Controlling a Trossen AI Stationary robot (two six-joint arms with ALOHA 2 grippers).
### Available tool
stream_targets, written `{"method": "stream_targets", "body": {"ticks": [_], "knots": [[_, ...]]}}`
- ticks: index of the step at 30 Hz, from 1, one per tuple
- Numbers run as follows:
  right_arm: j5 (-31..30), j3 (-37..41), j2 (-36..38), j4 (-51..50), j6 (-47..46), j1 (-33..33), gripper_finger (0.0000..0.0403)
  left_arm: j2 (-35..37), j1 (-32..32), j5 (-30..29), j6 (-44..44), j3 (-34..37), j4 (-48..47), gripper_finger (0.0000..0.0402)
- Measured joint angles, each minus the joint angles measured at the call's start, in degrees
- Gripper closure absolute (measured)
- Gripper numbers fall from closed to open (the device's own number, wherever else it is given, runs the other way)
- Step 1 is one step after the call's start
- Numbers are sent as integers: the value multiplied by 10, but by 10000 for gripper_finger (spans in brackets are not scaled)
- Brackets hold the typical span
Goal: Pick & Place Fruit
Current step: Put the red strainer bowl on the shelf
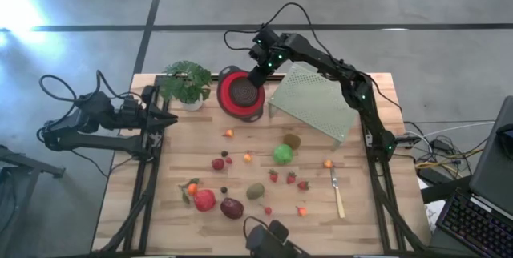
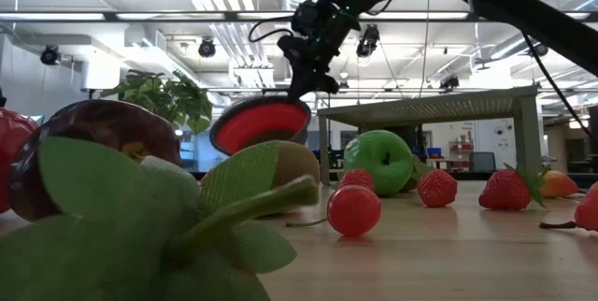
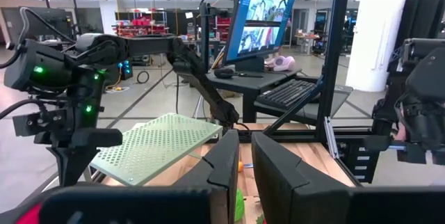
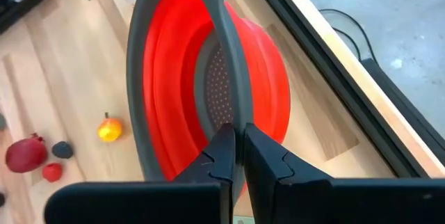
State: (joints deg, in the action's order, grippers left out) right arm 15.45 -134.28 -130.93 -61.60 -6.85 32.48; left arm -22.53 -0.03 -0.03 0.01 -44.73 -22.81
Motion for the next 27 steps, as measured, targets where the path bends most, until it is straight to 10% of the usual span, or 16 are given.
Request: {"method": "stream_targets", "body": {"ticks": [27], "knots": [[106, -1, 108, -76, 20, -11, 392, 0, 0, 0, 0, 0, 0, 355]]}}
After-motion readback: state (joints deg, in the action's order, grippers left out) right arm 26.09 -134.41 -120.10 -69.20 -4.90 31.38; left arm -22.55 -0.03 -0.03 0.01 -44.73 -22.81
